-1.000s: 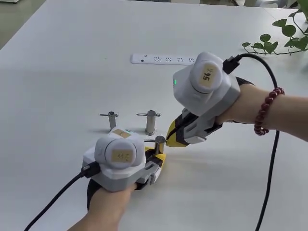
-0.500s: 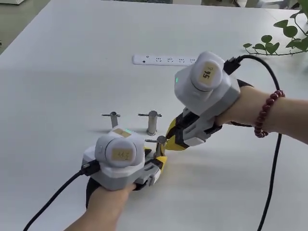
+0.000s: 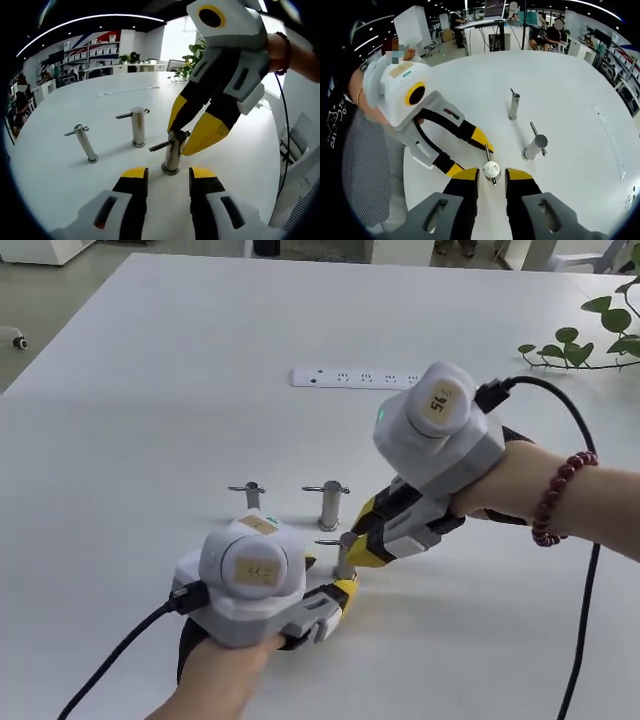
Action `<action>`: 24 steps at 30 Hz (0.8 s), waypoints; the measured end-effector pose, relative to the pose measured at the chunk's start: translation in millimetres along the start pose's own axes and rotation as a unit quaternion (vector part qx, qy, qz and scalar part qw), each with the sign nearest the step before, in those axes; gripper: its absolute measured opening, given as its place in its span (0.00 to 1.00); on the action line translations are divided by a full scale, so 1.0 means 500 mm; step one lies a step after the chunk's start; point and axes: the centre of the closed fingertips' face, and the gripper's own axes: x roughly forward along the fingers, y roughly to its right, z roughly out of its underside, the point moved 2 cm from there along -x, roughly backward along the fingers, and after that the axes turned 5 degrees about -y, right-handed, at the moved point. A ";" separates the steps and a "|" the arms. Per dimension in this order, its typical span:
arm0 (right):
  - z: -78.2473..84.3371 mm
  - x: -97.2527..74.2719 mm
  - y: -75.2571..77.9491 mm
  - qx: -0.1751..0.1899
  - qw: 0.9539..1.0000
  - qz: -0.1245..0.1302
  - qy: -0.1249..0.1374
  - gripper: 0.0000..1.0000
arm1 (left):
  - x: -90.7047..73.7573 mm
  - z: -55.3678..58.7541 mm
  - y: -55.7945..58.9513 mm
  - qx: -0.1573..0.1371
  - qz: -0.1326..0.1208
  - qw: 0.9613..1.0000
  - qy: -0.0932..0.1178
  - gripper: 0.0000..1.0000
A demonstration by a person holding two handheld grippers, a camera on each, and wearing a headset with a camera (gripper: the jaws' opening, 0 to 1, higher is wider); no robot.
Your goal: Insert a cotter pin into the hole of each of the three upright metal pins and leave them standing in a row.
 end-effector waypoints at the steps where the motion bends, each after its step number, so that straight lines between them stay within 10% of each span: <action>1: -0.003 0.002 0.000 0.001 1.000 0.000 0.001 0.17 | -0.004 0.000 0.001 0.000 0.000 1.000 0.000 0.32; 24: -0.002 0.032 0.009 0.009 1.000 -0.008 0.005 0.10 | -0.053 -0.009 -0.007 0.012 -0.001 1.000 0.007 0.37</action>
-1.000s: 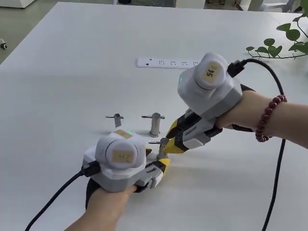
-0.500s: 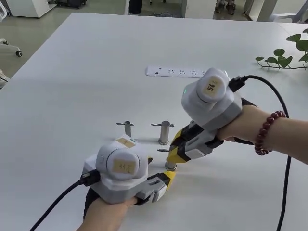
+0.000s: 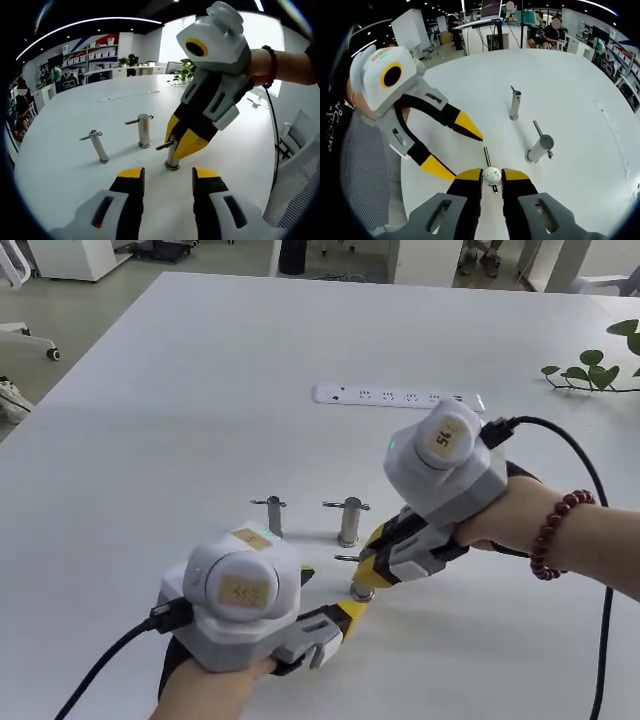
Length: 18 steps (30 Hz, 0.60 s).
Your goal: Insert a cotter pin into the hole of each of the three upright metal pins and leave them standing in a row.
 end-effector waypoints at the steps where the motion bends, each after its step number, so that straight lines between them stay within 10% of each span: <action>1: 0.000 0.000 0.000 -0.002 1.000 0.000 0.000 0.10 | -0.001 -0.001 0.000 -0.001 0.000 1.000 0.000 0.37; 18: -0.001 -0.001 0.003 -0.016 1.000 0.002 -0.002 0.08 | -0.033 -0.004 0.004 0.003 0.009 1.000 0.005 0.41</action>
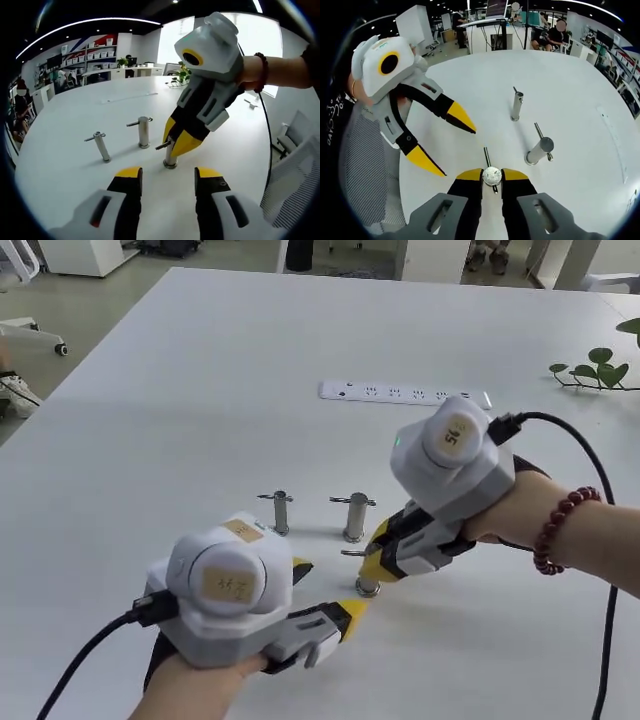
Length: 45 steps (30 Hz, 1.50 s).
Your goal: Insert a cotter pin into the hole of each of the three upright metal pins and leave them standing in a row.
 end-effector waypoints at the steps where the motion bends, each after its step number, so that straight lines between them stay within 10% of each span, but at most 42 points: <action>1: 0.000 0.000 0.000 0.000 1.000 -0.001 0.000 0.08 | -0.002 -0.001 0.000 0.001 0.000 1.000 0.000 0.41; 45: 0.056 -0.068 0.100 -0.003 0.999 0.039 -0.015 0.08 | -0.095 -0.014 -0.073 -0.003 -0.035 0.998 0.046 0.70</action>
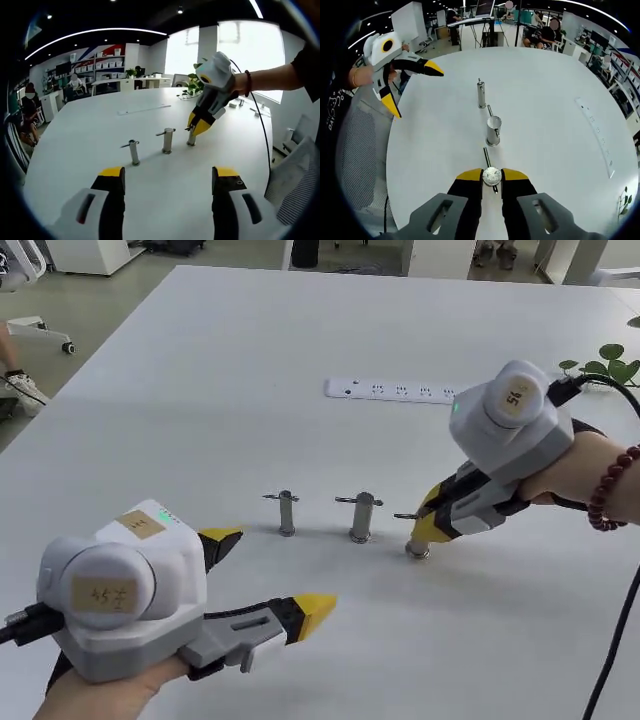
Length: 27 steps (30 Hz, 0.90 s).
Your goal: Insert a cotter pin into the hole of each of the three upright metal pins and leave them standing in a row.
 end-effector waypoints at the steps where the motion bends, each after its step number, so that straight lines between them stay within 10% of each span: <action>1: 0.002 -0.001 0.003 0.000 1.000 0.001 -0.001 0.08 | -0.001 0.000 -0.001 0.001 0.000 1.000 0.000 0.71; 27: 0.029 0.008 0.043 -0.018 1.000 -0.007 0.002 0.09 | -0.006 0.001 -0.002 0.004 0.011 1.000 -0.002 0.76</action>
